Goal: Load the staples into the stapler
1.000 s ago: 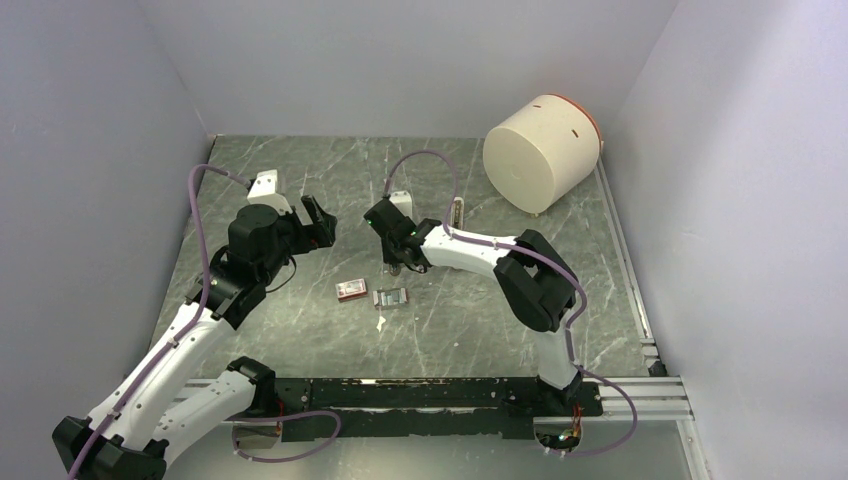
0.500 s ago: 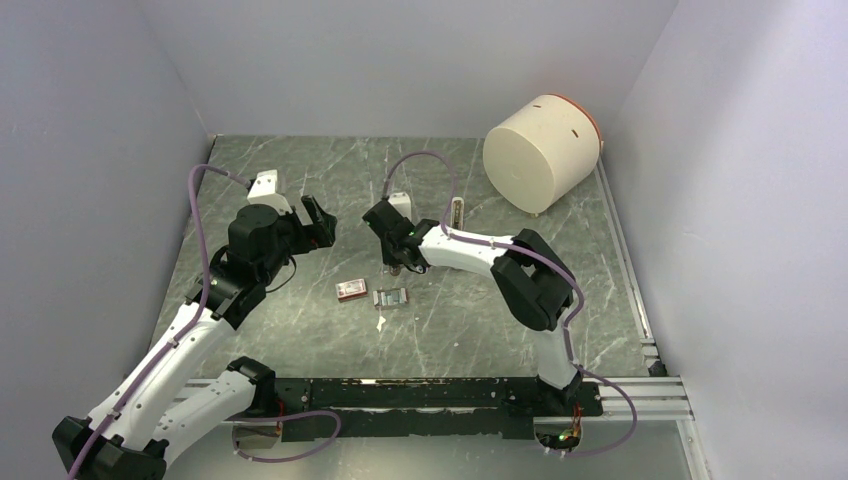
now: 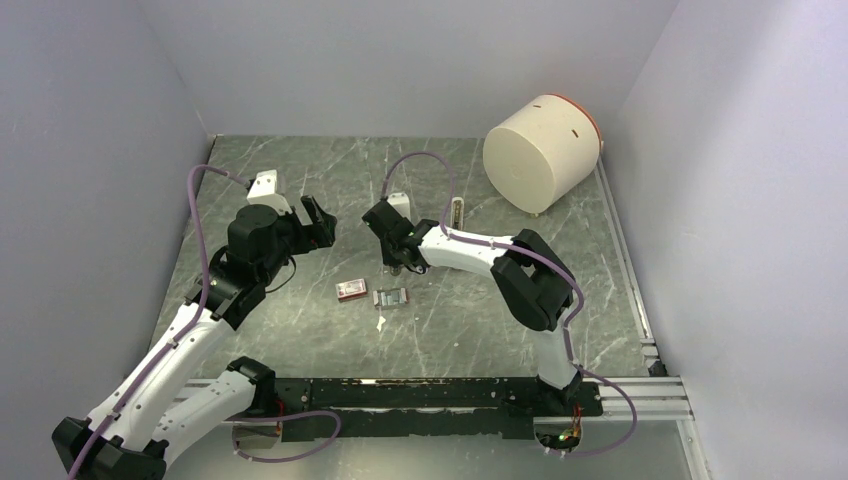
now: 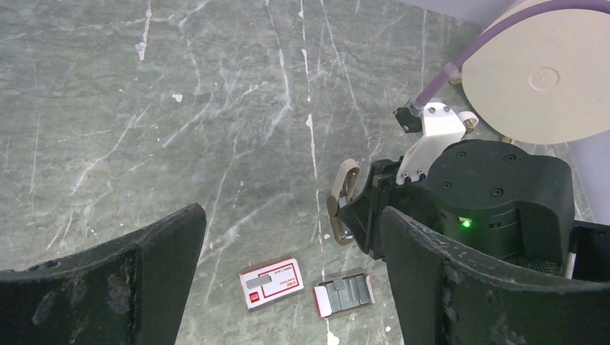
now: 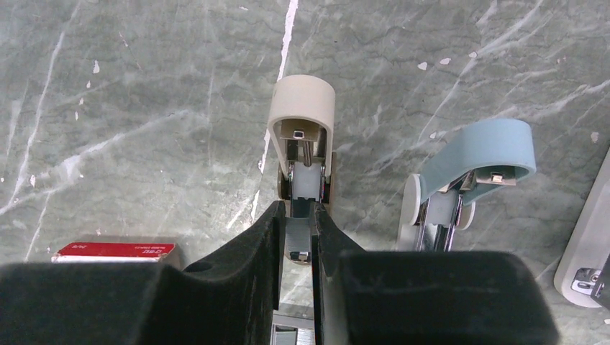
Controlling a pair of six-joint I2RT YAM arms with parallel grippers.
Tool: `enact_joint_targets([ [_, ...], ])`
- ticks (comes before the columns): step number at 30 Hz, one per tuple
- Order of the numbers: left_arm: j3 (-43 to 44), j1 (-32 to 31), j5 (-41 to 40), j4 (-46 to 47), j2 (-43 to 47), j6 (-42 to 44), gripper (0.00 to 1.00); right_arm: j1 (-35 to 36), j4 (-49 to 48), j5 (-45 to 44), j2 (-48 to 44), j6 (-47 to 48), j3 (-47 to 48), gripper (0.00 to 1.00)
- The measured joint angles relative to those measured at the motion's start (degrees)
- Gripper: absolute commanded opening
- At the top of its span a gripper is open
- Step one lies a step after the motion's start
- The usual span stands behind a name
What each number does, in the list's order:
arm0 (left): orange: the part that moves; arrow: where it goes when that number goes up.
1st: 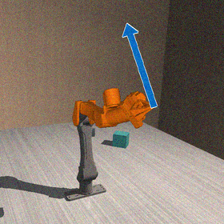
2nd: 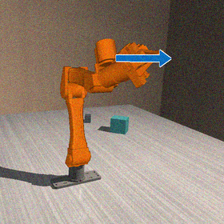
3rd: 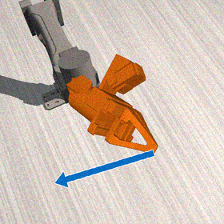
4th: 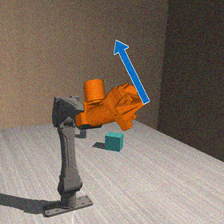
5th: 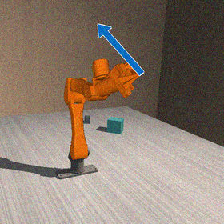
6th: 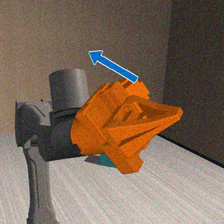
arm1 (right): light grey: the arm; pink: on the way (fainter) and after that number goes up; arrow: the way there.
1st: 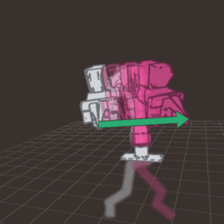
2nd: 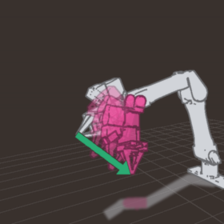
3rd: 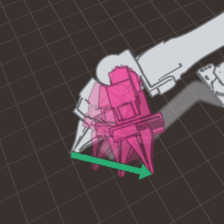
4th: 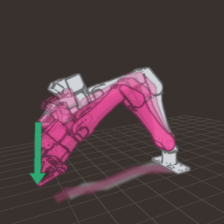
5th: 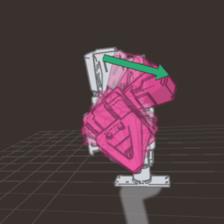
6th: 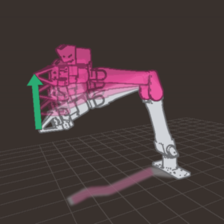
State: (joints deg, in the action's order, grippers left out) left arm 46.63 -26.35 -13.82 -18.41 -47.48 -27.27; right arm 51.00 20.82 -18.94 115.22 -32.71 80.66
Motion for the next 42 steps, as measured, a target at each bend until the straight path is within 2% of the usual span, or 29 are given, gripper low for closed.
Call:
enact_joint_targets([
  [42,0.0,0.0,0.0,0.0,0.0,0.0,0.95,0.0,-0.7,-0.3,0.2,1.9,0.0,0.21],
])
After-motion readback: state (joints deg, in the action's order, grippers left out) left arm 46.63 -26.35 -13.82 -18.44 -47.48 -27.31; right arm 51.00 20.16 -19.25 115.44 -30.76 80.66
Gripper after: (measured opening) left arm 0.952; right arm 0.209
